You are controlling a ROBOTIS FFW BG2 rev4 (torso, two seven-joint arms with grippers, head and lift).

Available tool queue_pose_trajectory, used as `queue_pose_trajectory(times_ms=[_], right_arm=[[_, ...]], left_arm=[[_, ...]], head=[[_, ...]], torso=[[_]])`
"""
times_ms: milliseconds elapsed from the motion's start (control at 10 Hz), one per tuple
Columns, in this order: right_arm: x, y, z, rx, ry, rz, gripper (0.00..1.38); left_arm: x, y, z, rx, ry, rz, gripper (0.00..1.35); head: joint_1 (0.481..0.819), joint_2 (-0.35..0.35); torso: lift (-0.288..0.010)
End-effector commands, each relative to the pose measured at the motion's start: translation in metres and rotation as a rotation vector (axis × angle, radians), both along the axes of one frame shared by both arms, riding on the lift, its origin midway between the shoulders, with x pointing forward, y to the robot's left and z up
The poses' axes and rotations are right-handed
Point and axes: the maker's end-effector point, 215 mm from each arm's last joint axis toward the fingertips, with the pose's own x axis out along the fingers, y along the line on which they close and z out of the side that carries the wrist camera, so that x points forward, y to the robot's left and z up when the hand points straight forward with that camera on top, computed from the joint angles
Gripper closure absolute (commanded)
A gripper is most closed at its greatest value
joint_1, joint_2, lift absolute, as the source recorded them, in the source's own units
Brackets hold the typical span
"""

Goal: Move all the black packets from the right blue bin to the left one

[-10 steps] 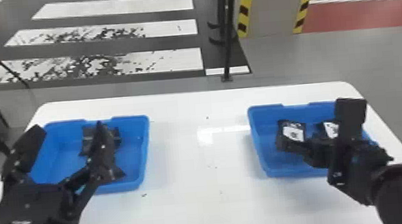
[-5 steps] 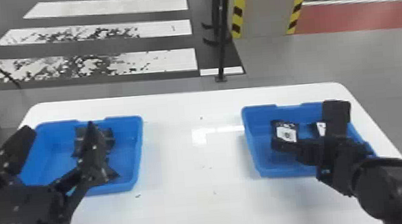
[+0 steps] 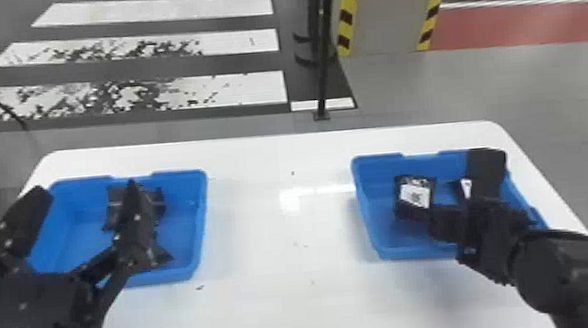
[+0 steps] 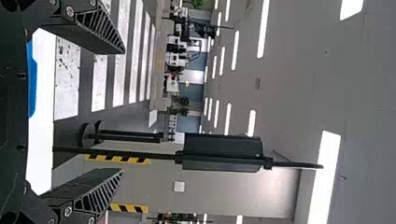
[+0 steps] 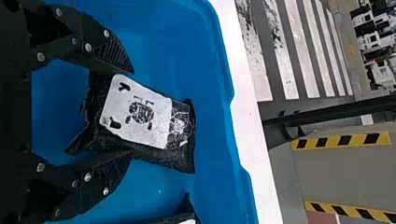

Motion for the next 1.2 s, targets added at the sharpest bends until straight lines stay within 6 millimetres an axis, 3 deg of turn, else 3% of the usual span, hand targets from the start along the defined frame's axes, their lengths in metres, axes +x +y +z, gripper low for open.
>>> queue_pose_trajectory(times_ms=[0, 100, 300, 600, 700, 900, 1100], right_arm=[[-0.001, 0.001, 0.000, 0.007, -0.005, 0.001, 0.89], [-0.004, 0.008, -0.005, 0.047, -0.001, 0.000, 1.09], [-0.004, 0.007, -0.002, 0.054, -0.029, -0.003, 1.13], [-0.019, 0.026, 0.025, 0.112, -0.144, 0.036, 1.13], [-0.025, 0.035, 0.039, 0.140, -0.188, 0.060, 1.13], [-0.014, 0.056, 0.082, 0.230, -0.351, 0.157, 1.13], [-0.012, 0.107, 0.136, 0.326, -0.494, 0.326, 1.13]], left_arm=[[0.001, 0.000, -0.003, -0.004, 0.004, -0.001, 0.14], [0.000, 0.000, -0.001, -0.006, -0.001, -0.002, 0.14], [0.000, 0.001, -0.004, -0.009, 0.001, -0.001, 0.14], [-0.001, 0.001, 0.001, -0.016, -0.016, -0.004, 0.14], [-0.001, 0.001, 0.001, -0.016, -0.016, -0.004, 0.14], [0.001, -0.001, 0.000, -0.022, -0.016, -0.008, 0.14], [0.004, -0.006, -0.002, -0.042, -0.013, -0.024, 0.14]], head=[[0.695, -0.051], [0.695, -0.050], [0.695, -0.044], [0.695, -0.031], [0.695, -0.023], [0.695, -0.003], [0.695, 0.033]], torso=[[-0.140], [-0.140], [-0.140], [-0.140], [-0.140], [-0.140], [-0.140]])
